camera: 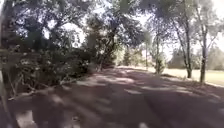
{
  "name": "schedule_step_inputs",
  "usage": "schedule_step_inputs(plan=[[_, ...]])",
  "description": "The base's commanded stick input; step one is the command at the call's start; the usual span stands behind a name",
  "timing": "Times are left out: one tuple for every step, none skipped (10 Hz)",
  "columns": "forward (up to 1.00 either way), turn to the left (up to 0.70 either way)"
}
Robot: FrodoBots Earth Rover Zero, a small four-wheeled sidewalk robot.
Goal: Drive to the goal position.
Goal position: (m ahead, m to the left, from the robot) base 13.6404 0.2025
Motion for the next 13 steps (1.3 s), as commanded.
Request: schedule_step_inputs(plan=[[0.70, -0.35], [0.70, -0.35], [0.70, -0.17], [0.70, 0.00], [0.70, 0.00], [0.70, 0.00], [0.70, 0.00], [0.70, 0.00], [0.70, 0.00], [0.70, 0.00], [0.70, 0.00], [0.70, 0.00], [0.70, 0.00]])
